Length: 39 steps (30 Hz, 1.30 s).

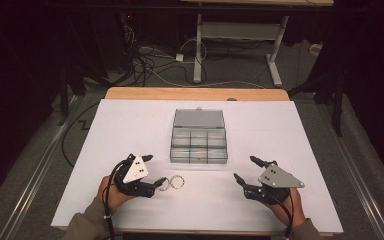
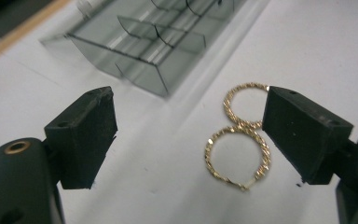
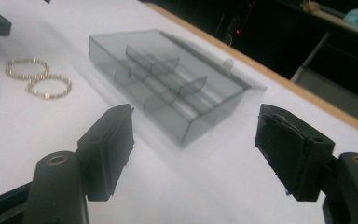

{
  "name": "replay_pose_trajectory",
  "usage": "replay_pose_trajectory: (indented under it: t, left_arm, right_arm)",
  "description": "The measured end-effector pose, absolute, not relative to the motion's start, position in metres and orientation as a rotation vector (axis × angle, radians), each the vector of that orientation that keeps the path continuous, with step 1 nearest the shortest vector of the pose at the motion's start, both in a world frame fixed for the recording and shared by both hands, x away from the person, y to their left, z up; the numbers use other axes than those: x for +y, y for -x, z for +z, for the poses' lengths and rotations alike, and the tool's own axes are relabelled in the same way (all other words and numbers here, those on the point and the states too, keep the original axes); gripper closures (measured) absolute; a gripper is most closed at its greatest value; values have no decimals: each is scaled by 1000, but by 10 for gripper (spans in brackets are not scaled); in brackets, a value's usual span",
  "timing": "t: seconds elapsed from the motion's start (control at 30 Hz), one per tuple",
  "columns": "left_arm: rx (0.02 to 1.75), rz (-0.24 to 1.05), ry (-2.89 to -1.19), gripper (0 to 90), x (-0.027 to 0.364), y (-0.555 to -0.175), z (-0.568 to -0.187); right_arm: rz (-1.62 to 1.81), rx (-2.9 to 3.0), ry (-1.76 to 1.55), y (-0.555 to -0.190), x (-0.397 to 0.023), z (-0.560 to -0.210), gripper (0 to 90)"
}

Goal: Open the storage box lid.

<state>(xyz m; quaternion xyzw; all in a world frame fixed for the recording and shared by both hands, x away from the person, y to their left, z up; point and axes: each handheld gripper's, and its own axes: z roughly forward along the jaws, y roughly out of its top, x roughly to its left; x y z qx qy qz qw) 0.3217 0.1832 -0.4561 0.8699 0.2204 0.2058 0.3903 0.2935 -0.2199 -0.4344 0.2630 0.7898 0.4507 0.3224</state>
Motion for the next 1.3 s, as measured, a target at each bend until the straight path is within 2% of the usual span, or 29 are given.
replay_pose_trajectory:
  t: [0.3,0.37,0.63,0.83,1.07,1.3]
  left_arm:
    - [612,356,-2303,168,175,-326,-477]
    - [626,311,-2322,141,174,-329,-481]
    - [669,248,-2358,149,170,-335,-483]
    - [679,210,-2336,266,171,-337,-483]
    - [676,214,-2327,442,171,-338,-482]
    - [666,214,-2323,451,172,-338,-482]
  right_arm:
    - [1147,2110,-791,-273,-245,-453,260]
    - [1135,2115,-799,-270,-249,-456,260]
    - [1125,2130,-806,-266,-256,-462,263]
    - [1122,2132,-795,-267,-254,-464,270]
    - [1120,2134,-785,-270,-252,-466,276]
    - [1118,2139,-792,-273,-252,-467,279]
